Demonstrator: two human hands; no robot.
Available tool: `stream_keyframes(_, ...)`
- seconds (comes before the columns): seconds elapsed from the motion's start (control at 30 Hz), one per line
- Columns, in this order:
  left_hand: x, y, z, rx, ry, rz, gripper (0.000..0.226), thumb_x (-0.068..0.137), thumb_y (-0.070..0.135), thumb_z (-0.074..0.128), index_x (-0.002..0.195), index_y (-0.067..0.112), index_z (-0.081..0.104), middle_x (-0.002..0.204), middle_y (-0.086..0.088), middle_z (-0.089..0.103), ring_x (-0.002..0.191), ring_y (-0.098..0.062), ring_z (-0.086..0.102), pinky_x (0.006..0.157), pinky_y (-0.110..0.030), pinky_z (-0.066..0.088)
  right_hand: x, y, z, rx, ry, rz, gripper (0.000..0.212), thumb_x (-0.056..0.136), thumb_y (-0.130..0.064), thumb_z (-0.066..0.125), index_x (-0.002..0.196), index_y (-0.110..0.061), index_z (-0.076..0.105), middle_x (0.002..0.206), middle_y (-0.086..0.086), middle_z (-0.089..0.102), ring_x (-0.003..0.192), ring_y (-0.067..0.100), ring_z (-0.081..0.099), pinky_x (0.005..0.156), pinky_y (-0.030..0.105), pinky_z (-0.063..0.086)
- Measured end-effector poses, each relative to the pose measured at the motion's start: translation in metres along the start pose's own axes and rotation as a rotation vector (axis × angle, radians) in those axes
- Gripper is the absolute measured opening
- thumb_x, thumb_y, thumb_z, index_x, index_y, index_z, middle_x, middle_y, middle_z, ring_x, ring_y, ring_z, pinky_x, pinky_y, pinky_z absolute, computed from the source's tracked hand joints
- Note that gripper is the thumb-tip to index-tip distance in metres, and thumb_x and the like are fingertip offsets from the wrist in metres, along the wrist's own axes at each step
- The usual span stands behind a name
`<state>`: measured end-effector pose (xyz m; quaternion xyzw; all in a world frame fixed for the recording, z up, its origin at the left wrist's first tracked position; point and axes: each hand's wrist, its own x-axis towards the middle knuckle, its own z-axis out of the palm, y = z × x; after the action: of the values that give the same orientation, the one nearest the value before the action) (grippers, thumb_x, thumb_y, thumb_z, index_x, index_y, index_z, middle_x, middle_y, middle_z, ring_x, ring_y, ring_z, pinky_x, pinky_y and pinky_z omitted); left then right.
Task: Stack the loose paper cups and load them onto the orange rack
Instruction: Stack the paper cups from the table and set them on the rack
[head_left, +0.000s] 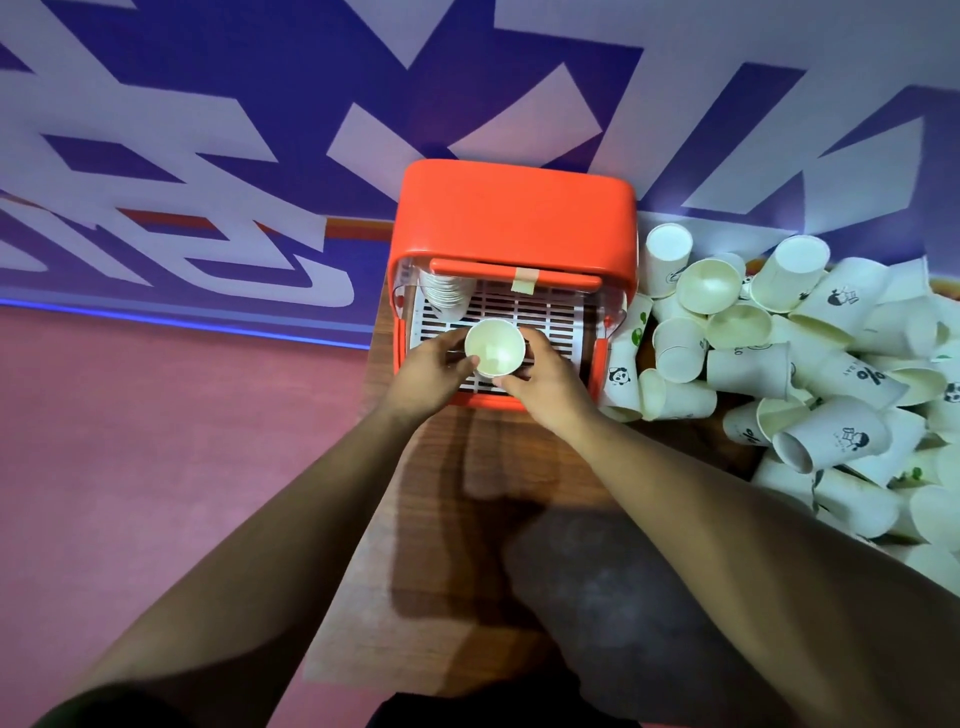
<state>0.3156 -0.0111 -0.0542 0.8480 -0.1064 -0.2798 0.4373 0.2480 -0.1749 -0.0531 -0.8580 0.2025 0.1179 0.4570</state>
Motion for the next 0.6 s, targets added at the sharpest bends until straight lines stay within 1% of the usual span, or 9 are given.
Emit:
stream_keyframes(0.1,-0.003,0.000,0.001,0.013,-0.002,0.012,0.041,0.097,0.017,0.060,0.137,0.016,0.055,0.124,0.005,0.066,0.111,-0.008,0.063,0.090,-0.018,0.045,-0.001,-0.001,0.001,0.016,0.008,0.001,0.067,0.082,-0.020,0.075,0.140,-0.023,0.042,0.114,-0.007,0.056,0.105,0.017,0.062,0.088,0.033,0.051)
stream_keyframes(0.17,-0.006,0.003,0.002,0.011,0.019,-0.007,0.040,0.097,0.020,0.059,0.137,0.013,0.054,0.121,0.007,0.063,0.111,-0.007,0.061,0.090,-0.017,0.042,-0.004,-0.002,-0.001,-0.004,-0.010,0.005,0.071,0.082,-0.021,0.075,0.143,-0.021,0.039,0.123,-0.003,0.057,0.112,0.017,0.058,0.091,0.028,0.046)
stream_keyframes(0.23,-0.010,0.005,0.002,-0.002,0.088,-0.037,0.040,0.097,0.023,0.059,0.135,0.009,0.055,0.123,0.005,0.060,0.110,-0.006,0.057,0.087,-0.012,0.040,-0.009,-0.004,-0.007,-0.047,-0.019,0.021,0.076,0.082,-0.025,0.074,0.147,-0.019,0.034,0.138,0.004,0.053,0.124,0.020,0.053,0.100,0.033,0.045)
stream_keyframes(0.3,-0.018,0.008,0.002,0.009,0.204,-0.039,0.034,0.096,0.024,0.059,0.126,0.008,0.059,0.121,0.000,0.060,0.097,-0.004,0.057,0.075,0.001,0.036,-0.024,-0.005,-0.020,-0.096,-0.010,0.019,0.072,0.087,-0.029,0.069,0.148,-0.016,0.033,0.145,0.006,0.047,0.131,0.021,0.047,0.106,0.035,0.041)
stream_keyframes(0.33,-0.023,0.010,0.003,0.007,0.253,-0.029,0.028,0.095,0.023,0.060,0.119,0.009,0.062,0.118,-0.002,0.061,0.089,-0.002,0.057,0.073,0.001,0.037,-0.034,-0.004,-0.029,-0.120,0.002,-0.002,0.067,0.089,-0.030,0.066,0.146,-0.015,0.036,0.145,0.006,0.047,0.131,0.020,0.047,0.107,0.034,0.040)
stream_keyframes(0.37,-0.029,0.013,0.006,-0.012,0.279,-0.012,0.022,0.094,0.022,0.060,0.113,0.010,0.063,0.115,-0.002,0.060,0.086,0.001,0.057,0.077,-0.003,0.042,-0.045,-0.001,-0.039,-0.131,0.019,-0.019,0.061,0.090,-0.030,0.065,0.144,-0.014,0.040,0.142,0.004,0.049,0.130,0.018,0.047,0.107,0.033,0.040)
stream_keyframes(0.4,-0.037,0.017,0.010,-0.037,0.280,0.015,0.017,0.094,0.020,0.060,0.108,0.011,0.064,0.112,-0.003,0.060,0.085,0.003,0.058,0.082,-0.013,0.048,-0.059,0.005,-0.049,-0.127,0.044,-0.029,0.056,0.090,-0.030,0.064,0.140,-0.015,0.043,0.139,0.003,0.051,0.127,0.016,0.049,0.106,0.034,0.042)
stream_keyframes(0.47,-0.051,0.025,0.025,-0.053,0.220,0.099,0.008,0.093,0.018,0.061,0.099,0.015,0.064,0.103,-0.002,0.063,0.086,-0.002,0.061,0.085,-0.028,0.051,-0.084,0.021,-0.071,-0.110,0.138,-0.056,0.046,0.088,-0.026,0.067,0.130,-0.014,0.052,0.129,0.003,0.055,0.119,0.015,0.054,0.101,0.035,0.047)
stream_keyframes(0.6,-0.062,0.055,0.065,-0.040,0.020,0.237,0.004,0.087,0.019,0.059,0.087,0.023,0.060,0.090,0.002,0.065,0.087,-0.015,0.063,0.079,-0.033,0.051,-0.116,0.063,-0.121,-0.155,0.303,0.038,0.036,0.088,-0.019,0.066,0.121,-0.009,0.058,0.120,0.008,0.055,0.110,0.018,0.058,0.090,0.027,0.045)
